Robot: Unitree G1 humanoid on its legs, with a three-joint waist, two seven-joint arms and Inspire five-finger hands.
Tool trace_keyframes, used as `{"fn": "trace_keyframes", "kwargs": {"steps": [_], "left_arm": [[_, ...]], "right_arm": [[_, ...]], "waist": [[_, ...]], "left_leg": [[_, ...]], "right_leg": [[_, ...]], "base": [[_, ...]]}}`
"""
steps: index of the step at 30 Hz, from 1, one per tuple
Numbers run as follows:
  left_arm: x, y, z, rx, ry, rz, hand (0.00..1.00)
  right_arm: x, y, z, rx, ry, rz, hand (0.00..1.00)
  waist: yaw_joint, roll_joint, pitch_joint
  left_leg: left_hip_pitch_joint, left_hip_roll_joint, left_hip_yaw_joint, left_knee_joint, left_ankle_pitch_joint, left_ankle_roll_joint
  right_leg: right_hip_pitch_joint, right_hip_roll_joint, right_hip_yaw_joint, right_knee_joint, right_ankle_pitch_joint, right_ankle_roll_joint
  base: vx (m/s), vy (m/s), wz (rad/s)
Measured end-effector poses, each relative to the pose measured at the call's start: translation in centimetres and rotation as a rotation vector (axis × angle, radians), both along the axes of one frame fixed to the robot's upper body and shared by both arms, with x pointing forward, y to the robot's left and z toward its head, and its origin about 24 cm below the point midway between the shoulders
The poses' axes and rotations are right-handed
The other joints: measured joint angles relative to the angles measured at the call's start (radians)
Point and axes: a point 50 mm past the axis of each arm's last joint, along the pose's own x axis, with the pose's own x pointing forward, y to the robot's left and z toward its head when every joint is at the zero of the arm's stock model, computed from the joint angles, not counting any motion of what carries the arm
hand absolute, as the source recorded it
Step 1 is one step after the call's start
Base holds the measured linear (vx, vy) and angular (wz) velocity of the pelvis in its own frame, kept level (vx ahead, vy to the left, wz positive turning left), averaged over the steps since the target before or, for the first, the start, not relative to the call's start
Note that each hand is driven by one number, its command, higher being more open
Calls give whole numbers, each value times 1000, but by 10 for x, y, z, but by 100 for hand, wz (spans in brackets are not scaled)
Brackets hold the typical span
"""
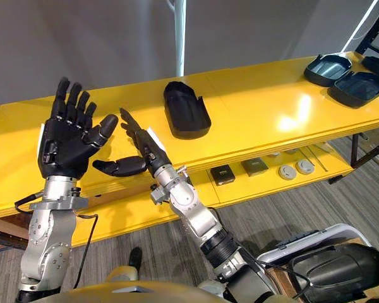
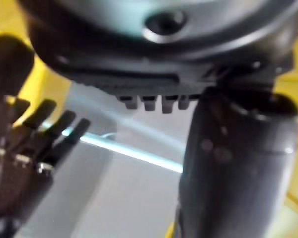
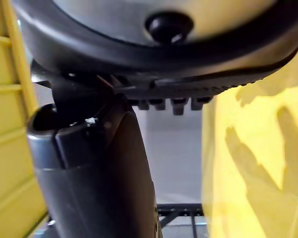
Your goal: Walk over and take three plastic housings, then place them on the shelf
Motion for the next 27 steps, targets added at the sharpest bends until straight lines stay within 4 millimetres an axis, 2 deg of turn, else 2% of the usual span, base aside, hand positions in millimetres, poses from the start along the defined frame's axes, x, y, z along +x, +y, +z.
{"fn": "trace_keyframes", "kwargs": {"steps": [6,9,12,18,27], "left_arm": [[-1,-25,-3,-14,6,-126,100],[-1,-27,-4,-16,9,-137,100],[-1,-27,-3,-15,8,-137,100],[3,-28,-10,-14,40,-136,100],[5,-35,-16,-52,66,-155,100]], "right_arm": [[18,1,-14,-88,61,-165,100],[22,1,-11,-95,48,-219,100],[28,1,1,-98,-4,-285,100],[39,-10,16,-76,-49,-397,100],[41,-12,16,-64,-45,-433,100]], "waist": [[7,24,30],[6,26,40],[3,25,65],[1,24,93],[-4,23,94]], "left_leg": [[-3,1,-4,0,7,0],[-16,2,-4,0,8,0],[-23,3,-2,0,14,-6],[-35,2,0,1,16,-3],[-25,-4,7,1,21,2]], "right_leg": [[-7,0,-1,18,-1,-1],[-26,0,1,30,-4,-4],[-40,-1,6,37,-4,-5],[-60,-5,9,55,-9,-4],[-68,-16,19,84,-25,3]], "base": [[-24,-9,1],[-13,-6,0],[-2,-5,-1],[0,0,0],[-7,-3,-2]]}}
